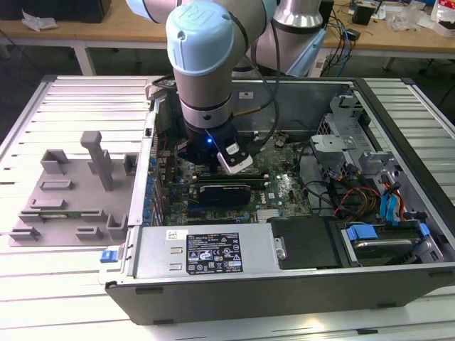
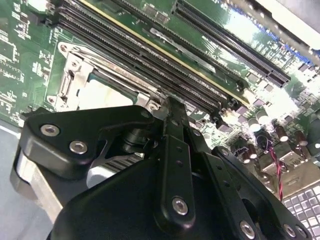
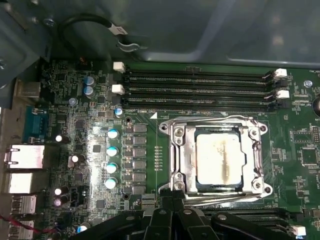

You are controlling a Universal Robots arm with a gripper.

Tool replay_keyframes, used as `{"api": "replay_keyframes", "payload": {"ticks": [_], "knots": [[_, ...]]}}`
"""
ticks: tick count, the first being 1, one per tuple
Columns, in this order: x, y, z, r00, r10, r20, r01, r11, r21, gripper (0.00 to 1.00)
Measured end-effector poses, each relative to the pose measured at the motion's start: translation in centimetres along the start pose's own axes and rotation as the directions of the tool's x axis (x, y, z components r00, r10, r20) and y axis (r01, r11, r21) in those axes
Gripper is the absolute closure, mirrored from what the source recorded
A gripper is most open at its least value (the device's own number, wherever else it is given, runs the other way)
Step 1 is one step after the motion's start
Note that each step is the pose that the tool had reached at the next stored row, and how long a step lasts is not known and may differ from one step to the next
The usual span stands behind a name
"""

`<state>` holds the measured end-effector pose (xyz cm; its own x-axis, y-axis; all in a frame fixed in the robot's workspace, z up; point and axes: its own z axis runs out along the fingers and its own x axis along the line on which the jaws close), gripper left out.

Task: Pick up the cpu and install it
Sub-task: 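Install the second cpu locking lever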

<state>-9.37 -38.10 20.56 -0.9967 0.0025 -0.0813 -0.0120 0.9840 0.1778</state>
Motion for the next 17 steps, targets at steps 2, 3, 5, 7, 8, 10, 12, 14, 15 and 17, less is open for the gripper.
{"api": "replay_keyframes", "payload": {"ticks": [2,3,5,7,8,10,12,14,15,17], "knots": [[0.62,-0.03,0.15,1.0,0.0,0.0068,0.0,0.9998,-0.0184,0.89],[0.73,-0.04,0.2,1.0,0.0,0.008,0.0,0.9998,-0.0217,0.89],[0.85,-0.04,0.27,0.9999,0.0,0.0111,0.0,0.9996,-0.0283,0.89],[0.86,-0.05,0.25,0.9999,0.001,0.011,0.0,0.9996,-0.0295,0.89],[0.85,-0.05,0.24,0.9999,0.001,0.011,0.0,0.9996,-0.0297,0.89],[0.74,0.2,-1.13,0.9999,0.001,0.011,0.0,0.9996,-0.0296,0.89],[0.65,0.41,-2.27,0.9999,0.001,0.011,0.0,0.9996,-0.0295,0.89],[0.49,0.65,-3.56,0.9999,0.001,0.0111,0.0,0.9996,-0.0298,0.89],[0.11,0.68,-3.75,0.9999,0.001,0.0108,0.0,0.9996,-0.0297,0.89],[-0.36,0.68,-3.75,0.9999,0.001,0.0102,0.0,0.9996,-0.0297,0.89]]}}
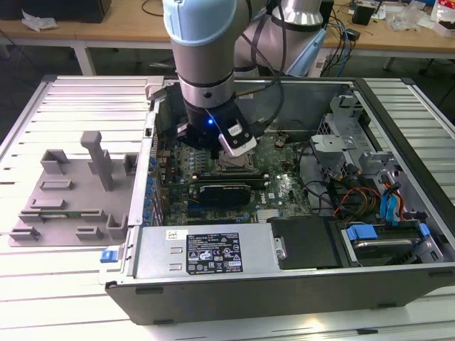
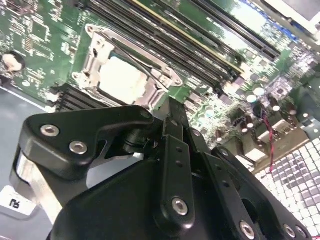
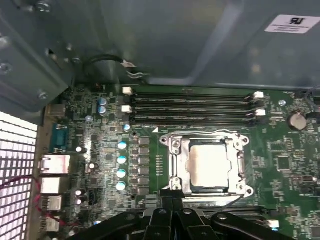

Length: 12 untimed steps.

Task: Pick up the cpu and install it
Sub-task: 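Install the second cpu locking lever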

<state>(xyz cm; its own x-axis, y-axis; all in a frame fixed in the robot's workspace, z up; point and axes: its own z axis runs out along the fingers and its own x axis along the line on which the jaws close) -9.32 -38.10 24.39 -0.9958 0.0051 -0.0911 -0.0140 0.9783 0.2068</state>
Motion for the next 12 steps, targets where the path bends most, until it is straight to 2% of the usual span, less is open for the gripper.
{"api": "replay_keyframes", "payload": {"ticks": [4,6,9,12], "knots": [[-1.46,0.0,0.05,1.0,0.0,-0.0003,0.0,1.0,0.0,0.89],[-1.82,0.01,-0.01,1.0,0.0,-0.0005,0.0,1.0,0.0001,0.89],[-2.09,0.11,-0.44,1.0,0.0,-0.0012,0.0,1.0,0.0004,0.89],[-2.89,0.06,-0.42,1.0,0.003,-0.0077,-0.003,1.0,0.0056,0.89]]}}
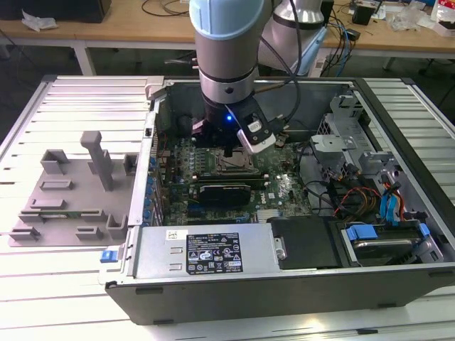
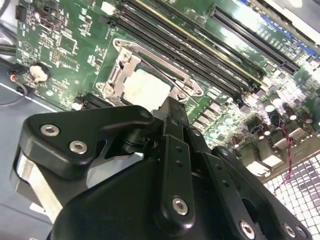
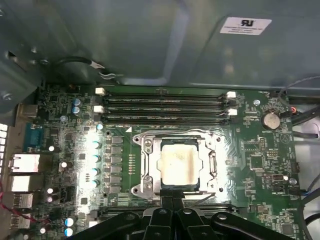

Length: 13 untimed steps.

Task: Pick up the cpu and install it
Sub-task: 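Install the second cpu locking lever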

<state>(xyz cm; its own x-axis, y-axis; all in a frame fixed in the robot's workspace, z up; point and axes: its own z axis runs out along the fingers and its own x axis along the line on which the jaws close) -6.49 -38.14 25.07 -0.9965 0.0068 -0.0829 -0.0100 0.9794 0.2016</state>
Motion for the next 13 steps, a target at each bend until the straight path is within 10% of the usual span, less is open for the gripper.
{"api": "replay_keyframes", "payload": {"ticks": [2,6,13], "knots": [[-0.27,-0.1,-0.01,1.0,0.002,-0.0033,-0.002,1.0,0.0031,0.89],[-0.42,-0.4,-0.04,0.9996,0.005,-0.0294,-0.004,0.9991,0.0421,0.89],[-0.02,-0.96,1.04,0.9992,0.007,-0.0382,-0.005,0.999,0.0438,0.89]]}}
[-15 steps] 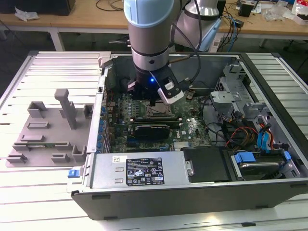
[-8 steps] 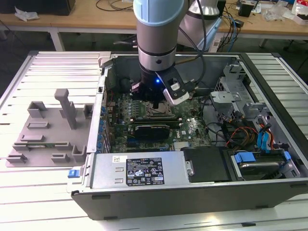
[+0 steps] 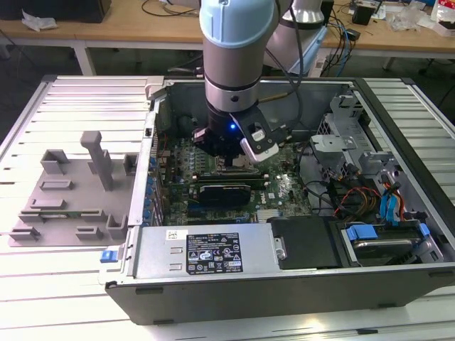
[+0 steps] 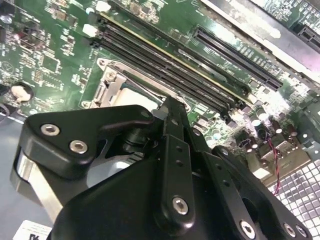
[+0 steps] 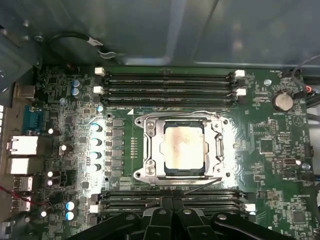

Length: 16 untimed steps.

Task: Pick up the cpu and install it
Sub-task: 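Install the second cpu locking lever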

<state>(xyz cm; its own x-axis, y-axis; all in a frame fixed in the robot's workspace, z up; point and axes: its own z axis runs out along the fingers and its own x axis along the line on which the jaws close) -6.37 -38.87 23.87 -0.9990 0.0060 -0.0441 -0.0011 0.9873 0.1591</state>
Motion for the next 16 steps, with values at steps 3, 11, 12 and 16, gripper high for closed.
{"api": "replay_keyframes", "payload": {"ticks": [3,11,12,16], "knots": [[0.96,-0.1,0.56,1.0,0.0,0.0,0.0,1.0,0.0001,0.89],[1.35,-0.17,1.0,1.0,0.0,0.0,0.0,1.0,0.0,0.89],[1.41,-0.19,1.12,1.0,0.0,0.0,0.0,1.0,0.0001,0.89],[1.49,-0.31,1.86,1.0,0.001,-0.0001,-0.001,1.0,-0.0075,0.89]]}}
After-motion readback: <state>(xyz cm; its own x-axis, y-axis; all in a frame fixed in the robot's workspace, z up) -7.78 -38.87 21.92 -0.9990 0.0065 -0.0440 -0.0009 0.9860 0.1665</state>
